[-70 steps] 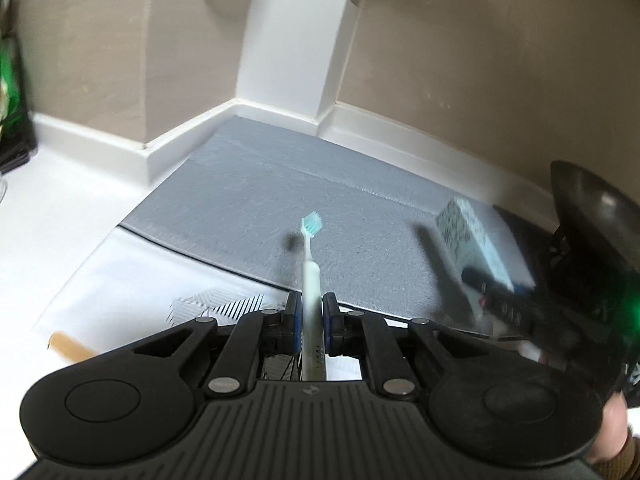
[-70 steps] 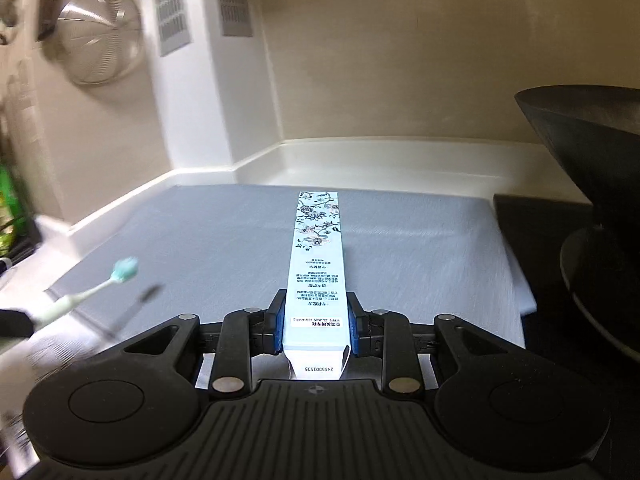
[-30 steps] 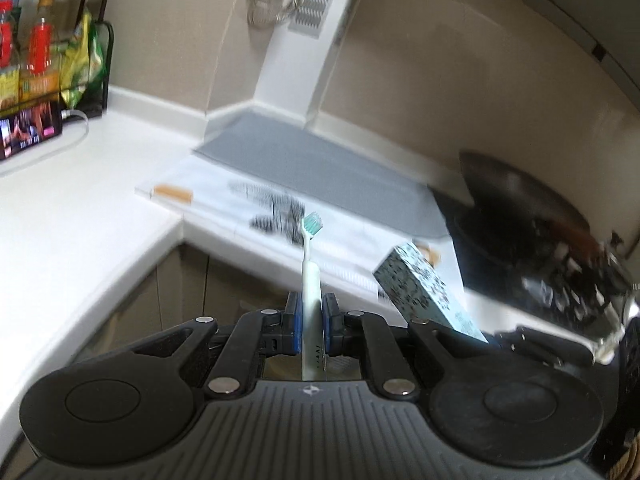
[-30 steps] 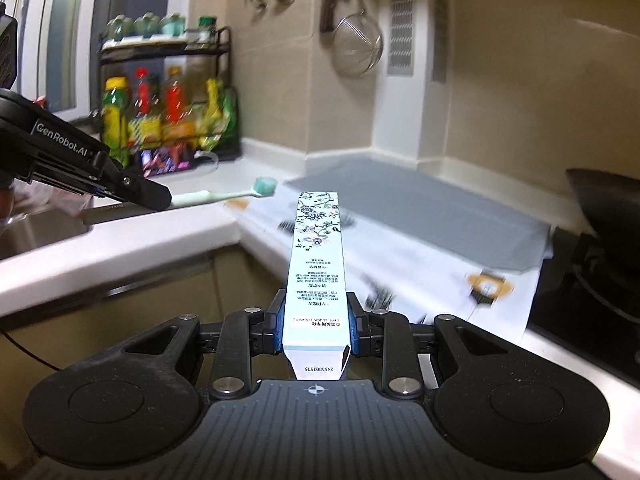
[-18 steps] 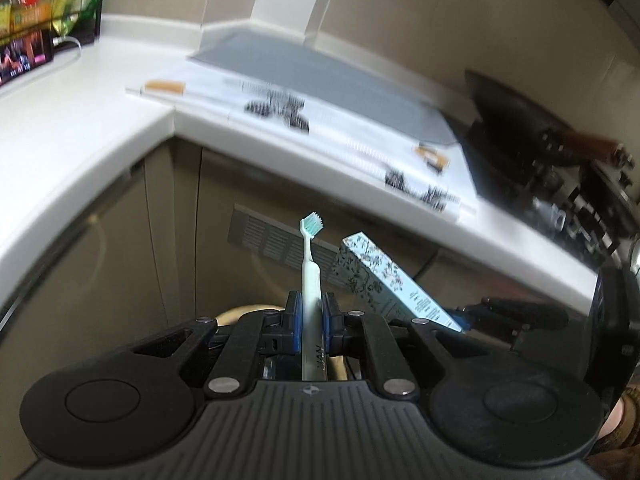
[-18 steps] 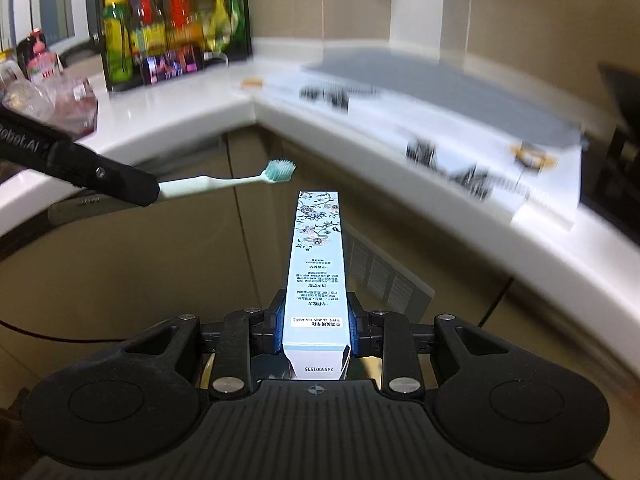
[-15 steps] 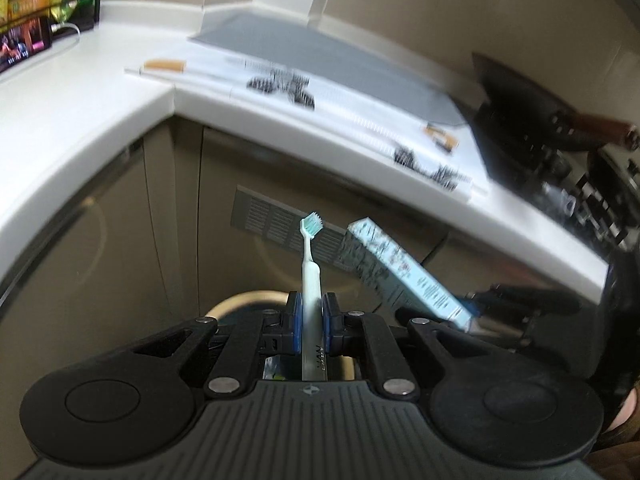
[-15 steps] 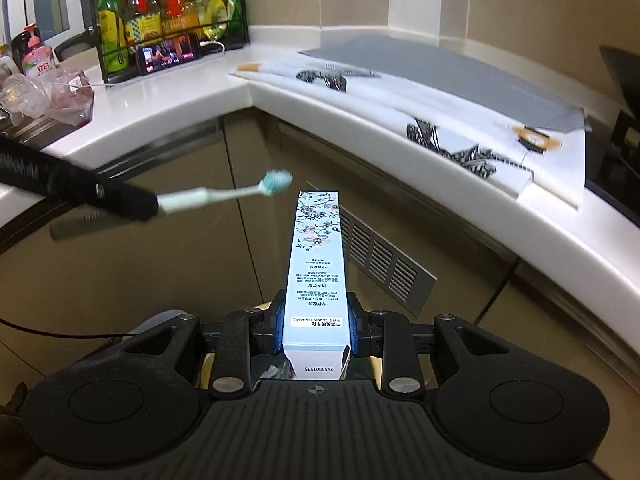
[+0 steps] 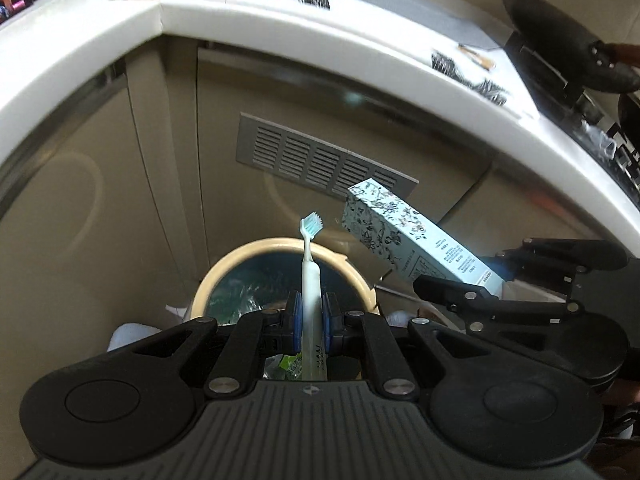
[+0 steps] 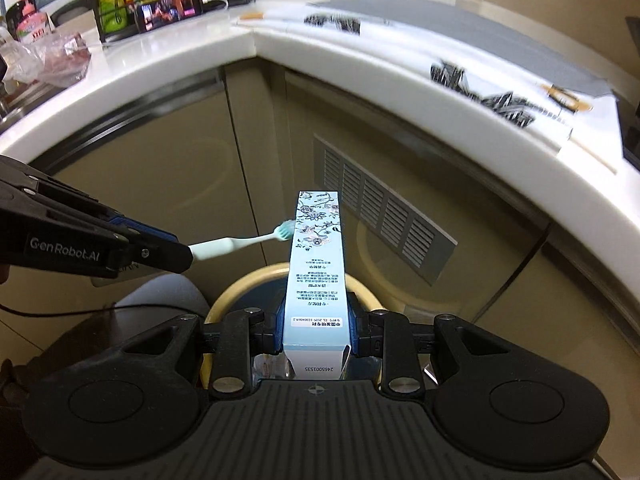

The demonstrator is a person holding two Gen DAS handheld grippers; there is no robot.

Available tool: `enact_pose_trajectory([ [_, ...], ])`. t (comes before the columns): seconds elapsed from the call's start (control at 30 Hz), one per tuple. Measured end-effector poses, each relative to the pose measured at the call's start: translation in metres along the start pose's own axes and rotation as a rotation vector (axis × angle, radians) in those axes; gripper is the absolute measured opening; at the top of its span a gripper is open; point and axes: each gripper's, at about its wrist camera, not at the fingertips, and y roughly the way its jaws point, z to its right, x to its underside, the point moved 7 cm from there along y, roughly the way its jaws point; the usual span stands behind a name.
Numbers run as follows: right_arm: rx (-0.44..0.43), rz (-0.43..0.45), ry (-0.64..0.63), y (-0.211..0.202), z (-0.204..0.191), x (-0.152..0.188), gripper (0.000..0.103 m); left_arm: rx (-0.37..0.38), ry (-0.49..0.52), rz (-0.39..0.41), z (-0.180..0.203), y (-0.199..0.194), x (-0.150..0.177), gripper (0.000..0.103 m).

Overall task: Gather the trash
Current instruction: 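Carry the toothpaste box and white toothbrush down toward the bin, then lower both tools into the bin and open them to drop the items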

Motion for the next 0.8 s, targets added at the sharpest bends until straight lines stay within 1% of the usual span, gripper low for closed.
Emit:
enact_pose_trajectory([
  [0.2,-0.004,-0.059,0.004,0.02,0.002,0.009,0.03,-0.012,0.002,-0.043,-0.004,0.025,0.006,0.01],
  [0.63,0.01,-0.191,-0.02,0.077,0.001,0.028,0.03,-0.046,-0.004,-0.187,-0.018,0.094,0.022,0.01],
  [0.8,0.016,-0.231,-0.014,0.096,0.002,0.031,0.03,-0.055,-0.003,-0.229,-0.023,0.112,0.028,0.01],
])
